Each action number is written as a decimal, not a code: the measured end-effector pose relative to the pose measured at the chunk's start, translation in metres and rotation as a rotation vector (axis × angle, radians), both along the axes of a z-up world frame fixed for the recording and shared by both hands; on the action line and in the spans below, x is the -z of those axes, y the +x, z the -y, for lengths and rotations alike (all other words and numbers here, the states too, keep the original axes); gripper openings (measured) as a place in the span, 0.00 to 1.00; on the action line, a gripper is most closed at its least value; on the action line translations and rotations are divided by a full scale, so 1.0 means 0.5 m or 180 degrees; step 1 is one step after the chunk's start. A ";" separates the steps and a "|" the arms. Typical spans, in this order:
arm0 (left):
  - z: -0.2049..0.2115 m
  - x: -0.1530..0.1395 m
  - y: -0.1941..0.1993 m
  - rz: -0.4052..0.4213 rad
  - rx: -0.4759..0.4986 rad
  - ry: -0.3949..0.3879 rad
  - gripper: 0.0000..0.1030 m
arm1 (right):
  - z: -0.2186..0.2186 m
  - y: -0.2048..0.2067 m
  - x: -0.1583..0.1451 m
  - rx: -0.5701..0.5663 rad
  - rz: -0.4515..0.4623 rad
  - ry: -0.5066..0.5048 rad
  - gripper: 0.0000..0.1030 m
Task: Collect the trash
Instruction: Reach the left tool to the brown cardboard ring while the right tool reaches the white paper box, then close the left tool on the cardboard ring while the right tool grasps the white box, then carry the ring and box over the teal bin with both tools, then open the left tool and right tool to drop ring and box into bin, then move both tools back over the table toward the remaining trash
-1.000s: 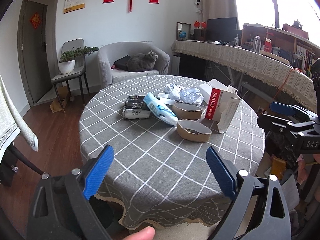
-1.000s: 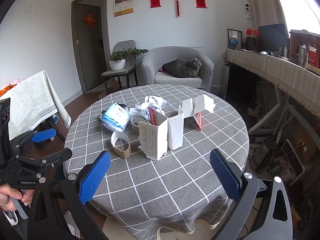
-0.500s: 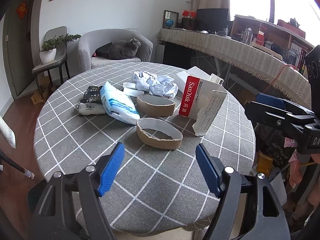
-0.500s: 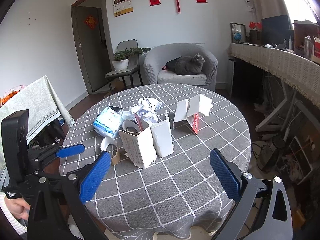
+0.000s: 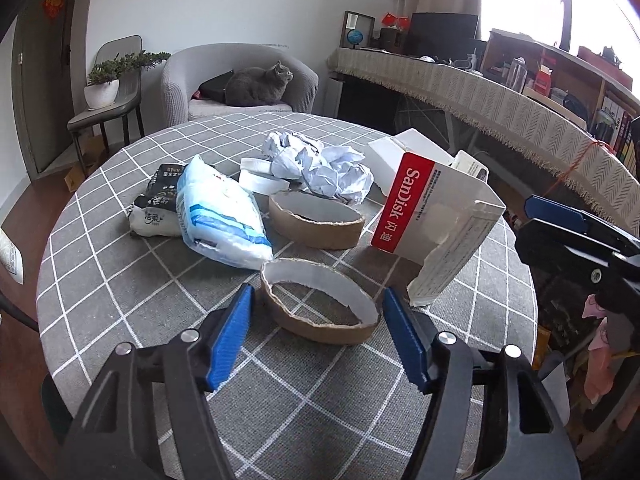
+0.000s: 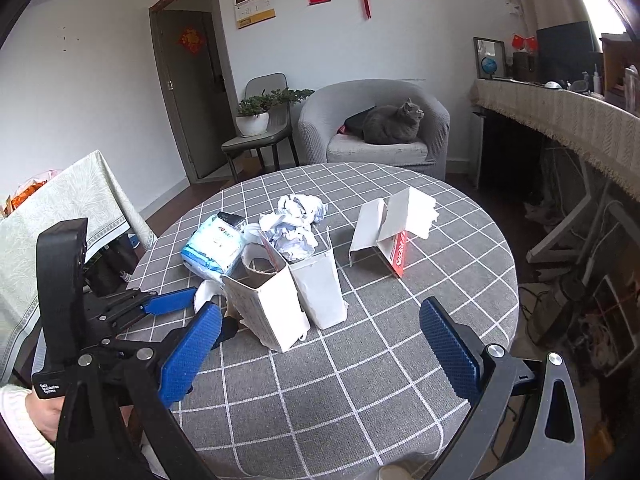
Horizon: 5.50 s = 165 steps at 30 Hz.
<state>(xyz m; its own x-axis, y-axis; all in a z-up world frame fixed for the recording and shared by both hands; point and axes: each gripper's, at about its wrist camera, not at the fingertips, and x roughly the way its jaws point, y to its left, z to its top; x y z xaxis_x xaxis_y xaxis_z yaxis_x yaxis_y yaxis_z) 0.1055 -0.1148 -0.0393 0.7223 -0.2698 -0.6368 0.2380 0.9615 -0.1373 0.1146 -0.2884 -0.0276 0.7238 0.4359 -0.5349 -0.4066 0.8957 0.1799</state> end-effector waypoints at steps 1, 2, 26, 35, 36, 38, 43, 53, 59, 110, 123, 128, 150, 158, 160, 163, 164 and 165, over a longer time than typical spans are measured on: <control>0.001 0.000 0.003 0.0002 0.0007 0.0005 0.67 | -0.002 0.005 0.001 -0.0022 -0.0003 0.0007 0.97; 0.001 0.000 0.005 0.0004 0.0021 0.0004 0.67 | -0.004 0.010 0.002 -0.0045 -0.0008 0.0026 0.97; -0.072 -0.009 0.004 -0.0022 0.0224 -0.0149 0.58 | -0.092 0.091 0.032 -0.0366 -0.0225 -0.0081 0.93; -0.092 -0.026 -0.015 0.0040 0.0266 -0.0202 0.58 | -0.112 0.089 0.026 -0.0333 -0.0268 -0.0170 0.58; -0.095 -0.029 -0.017 0.0055 0.0257 -0.0210 0.58 | -0.113 0.086 0.020 -0.0333 -0.0247 -0.0164 0.58; -0.107 -0.035 -0.024 0.0081 0.0238 -0.0240 0.58 | -0.118 0.078 0.008 -0.0324 -0.0196 -0.0162 0.58; -0.136 -0.047 -0.041 0.0146 0.0200 -0.0245 0.58 | -0.138 0.067 -0.006 -0.0350 -0.0166 -0.0146 0.55; -0.236 -0.064 -0.067 0.0223 -0.0018 -0.0183 0.58 | -0.225 0.041 -0.032 -0.0547 -0.0066 -0.0066 0.55; -0.322 -0.055 -0.079 0.0180 -0.0212 -0.0124 0.58 | -0.305 0.038 -0.049 -0.0751 0.0009 0.0012 0.55; -0.769 0.353 -0.153 -0.1747 -0.0999 -0.0063 0.68 | -0.891 0.073 0.202 -0.1549 -0.1202 -0.0479 0.55; -0.804 0.219 -0.170 -0.1052 -0.1125 -0.0103 0.57 | -0.929 0.093 0.332 -0.1429 -0.1627 -0.0832 0.55; -0.804 0.156 -0.171 -0.0807 -0.1149 -0.0135 0.49 | -0.934 0.083 0.391 -0.1421 -0.1797 -0.1040 0.57; -0.793 -0.049 -0.186 -0.0050 -0.1166 -0.0381 0.39 | -0.900 0.035 0.399 -0.1584 -0.1779 -0.1265 0.77; -0.788 -0.094 -0.192 0.0068 -0.1253 -0.0374 0.39 | -0.894 -0.010 0.289 -0.1868 -0.1297 -0.0928 0.77; -0.784 -0.103 -0.193 0.0106 -0.1266 -0.0362 0.40 | -0.893 -0.019 0.257 -0.1904 -0.1169 -0.0870 0.77; -0.778 -0.113 -0.193 0.0153 -0.1286 -0.0366 0.41 | -0.887 -0.030 0.207 -0.1939 -0.0974 -0.0758 0.77; -0.775 -0.117 -0.192 0.0171 -0.1287 -0.0363 0.41 | -0.882 -0.032 0.191 -0.1945 -0.0922 -0.0719 0.77; -0.772 -0.120 -0.192 0.0183 -0.1291 -0.0353 0.41 | -0.876 -0.034 0.172 -0.1952 -0.0858 -0.0668 0.77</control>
